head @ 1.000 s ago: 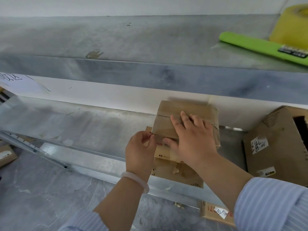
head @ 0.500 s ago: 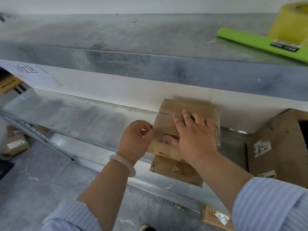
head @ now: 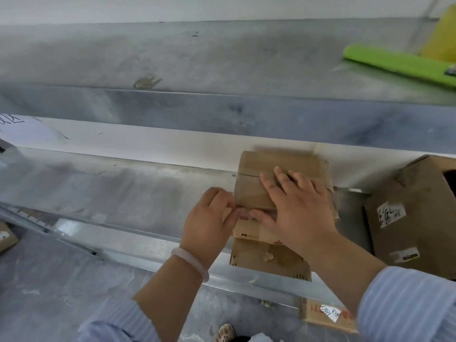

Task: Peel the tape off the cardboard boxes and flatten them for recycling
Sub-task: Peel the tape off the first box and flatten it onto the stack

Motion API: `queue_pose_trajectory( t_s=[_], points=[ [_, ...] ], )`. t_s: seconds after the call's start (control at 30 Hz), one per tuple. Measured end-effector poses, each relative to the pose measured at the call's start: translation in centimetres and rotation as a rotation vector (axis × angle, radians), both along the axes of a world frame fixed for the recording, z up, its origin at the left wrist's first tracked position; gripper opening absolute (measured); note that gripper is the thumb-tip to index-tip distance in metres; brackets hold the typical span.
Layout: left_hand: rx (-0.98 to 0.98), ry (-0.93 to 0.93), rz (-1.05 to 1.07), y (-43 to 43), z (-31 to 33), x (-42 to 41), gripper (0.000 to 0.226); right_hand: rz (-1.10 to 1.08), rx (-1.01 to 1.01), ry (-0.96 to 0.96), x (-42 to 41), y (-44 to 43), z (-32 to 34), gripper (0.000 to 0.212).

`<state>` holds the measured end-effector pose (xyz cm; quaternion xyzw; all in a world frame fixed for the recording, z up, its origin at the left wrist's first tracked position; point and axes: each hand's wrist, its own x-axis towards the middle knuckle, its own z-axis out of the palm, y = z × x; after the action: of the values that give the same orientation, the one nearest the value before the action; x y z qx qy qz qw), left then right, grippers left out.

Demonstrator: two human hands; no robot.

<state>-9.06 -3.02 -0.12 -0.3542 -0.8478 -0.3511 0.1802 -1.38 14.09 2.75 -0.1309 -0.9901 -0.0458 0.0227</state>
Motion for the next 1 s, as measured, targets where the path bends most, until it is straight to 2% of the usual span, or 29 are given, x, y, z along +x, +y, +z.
queue_pose_trajectory(
  t_s=[0.13, 0.3, 0.57, 0.63, 0.73, 0.8, 0.87, 0.93, 1.0],
  points=[
    [-0.048, 0.145, -0.125, -0.5, 0.1, -1.2, 0.017, -0.032, 0.001, -0.004, -0.2, -0.3, 0.0, 0.084],
    [-0.045, 0.098, -0.188, -0.6, 0.3, -1.9, 0.024, -0.079, -0.006, 0.01, -0.5, -0.6, 0.0, 0.084],
    [-0.038, -0.237, -0.325, -1.7, 1.1, -4.9, 0.013, -0.109, -0.016, 0.025, -0.2, -0.6, -0.2, 0.083],
    [0.01, -0.403, -0.329, -1.9, 1.2, -5.7, 0.017, -0.107, -0.018, 0.027, -0.2, -0.7, -0.2, 0.083],
    [0.205, -0.689, -0.264, -1.5, 1.6, -6.6, 0.02, -0.106, -0.026, 0.037, -0.1, -0.8, 0.0, 0.08],
    [0.278, -0.717, -0.166, -1.1, 2.1, -7.4, 0.017, -0.107, -0.036, 0.049, -0.1, -0.9, 0.2, 0.079],
    [0.219, -0.624, -0.139, -1.0, 2.8, -8.4, 0.015, -0.104, -0.047, 0.061, -0.1, -0.9, 0.2, 0.078],
    [0.168, -0.615, -0.223, -1.0, 3.6, -9.3, 0.013, -0.103, -0.061, 0.072, -0.1, -0.9, 0.2, 0.078],
    [0.196, -0.732, -0.334, -1.0, 3.9, -9.8, 0.015, -0.102, -0.076, 0.084, -0.1, -0.9, 0.3, 0.078]
  ],
)
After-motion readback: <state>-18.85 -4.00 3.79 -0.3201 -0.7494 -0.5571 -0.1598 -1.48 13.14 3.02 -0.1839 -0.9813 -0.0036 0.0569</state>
